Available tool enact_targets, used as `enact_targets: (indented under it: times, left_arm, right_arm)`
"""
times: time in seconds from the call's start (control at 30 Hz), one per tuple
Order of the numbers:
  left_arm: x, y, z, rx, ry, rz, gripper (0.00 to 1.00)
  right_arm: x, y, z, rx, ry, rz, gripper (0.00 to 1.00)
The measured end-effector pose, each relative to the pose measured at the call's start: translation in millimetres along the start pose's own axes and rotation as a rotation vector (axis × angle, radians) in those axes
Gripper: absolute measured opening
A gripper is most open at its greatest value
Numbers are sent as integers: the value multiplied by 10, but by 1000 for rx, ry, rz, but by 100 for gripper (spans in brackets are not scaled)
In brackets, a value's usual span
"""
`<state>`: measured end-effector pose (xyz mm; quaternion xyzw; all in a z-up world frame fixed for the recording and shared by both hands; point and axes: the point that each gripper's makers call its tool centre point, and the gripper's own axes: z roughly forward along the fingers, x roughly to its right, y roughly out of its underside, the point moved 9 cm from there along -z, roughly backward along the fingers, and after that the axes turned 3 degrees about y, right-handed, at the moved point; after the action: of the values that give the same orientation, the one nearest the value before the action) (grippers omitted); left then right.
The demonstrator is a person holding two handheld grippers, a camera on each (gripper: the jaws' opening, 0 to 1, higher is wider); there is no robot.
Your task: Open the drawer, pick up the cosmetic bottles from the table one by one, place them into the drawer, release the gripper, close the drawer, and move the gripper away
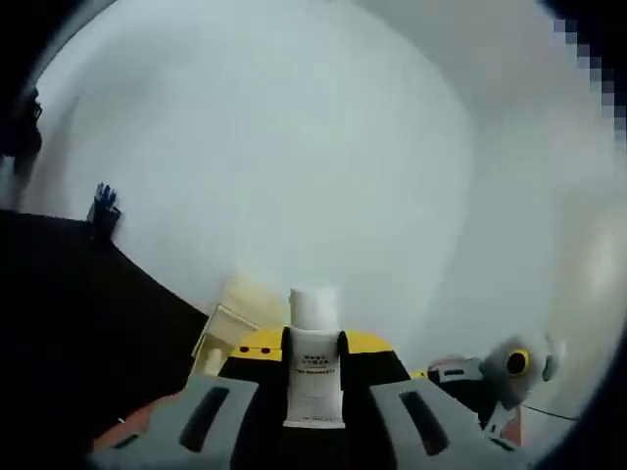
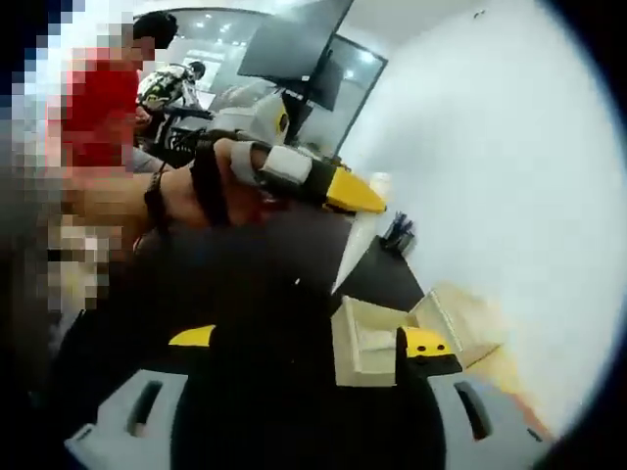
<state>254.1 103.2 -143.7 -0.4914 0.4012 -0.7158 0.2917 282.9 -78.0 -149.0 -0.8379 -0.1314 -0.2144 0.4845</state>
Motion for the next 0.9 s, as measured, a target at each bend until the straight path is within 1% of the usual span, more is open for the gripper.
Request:
enact_targets:
  times: [0.07, 0.2, 0.33, 0.43, 0.47, 0.53, 0.6, 0.67, 0.73, 0.77, 0.9]
  left_arm:
    - [-18, 1, 77, -26, -18, 32, 22]
    - [-38, 16, 211, -68, -49, 105, 22]
    - [-58, 39, 319, -100, -59, 127, 22]
    - [-80, 58, 396, -125, -75, 160, 22]
    - [-87, 68, 425, -136, -79, 172, 22]
    - [-99, 86, 482, -150, -84, 189, 22]
    - [-116, 104, 538, -162, -85, 200, 22]
    - [-136, 121, 593, -177, -89, 212, 22]
    - [-155, 145, 646, -198, -89, 218, 22]
    - [-160, 151, 661, -204, -87, 220, 22]
    - [-212, 189, 754, -234, -99, 214, 22]
  right_arm:
    - [18, 43, -39, -39, -10, -18, 76]
    - [81, 89, -101, -62, -17, 6, 78]
    - [117, 174, -147, -95, -33, 37, 78]
    - [119, 225, -168, -117, -32, 62, 78]
    - [130, 243, -173, -127, -29, 66, 78]
    - [190, 288, -176, -167, -3, 89, 79]
    - [217, 329, -171, -195, -4, 90, 80]
    - [250, 357, -168, -214, 0, 117, 81]
    - [299, 375, -171, -220, 18, 142, 81]
    - [346, 385, -176, -216, 45, 150, 81]
    - [378, 436, -205, -225, 54, 174, 80]
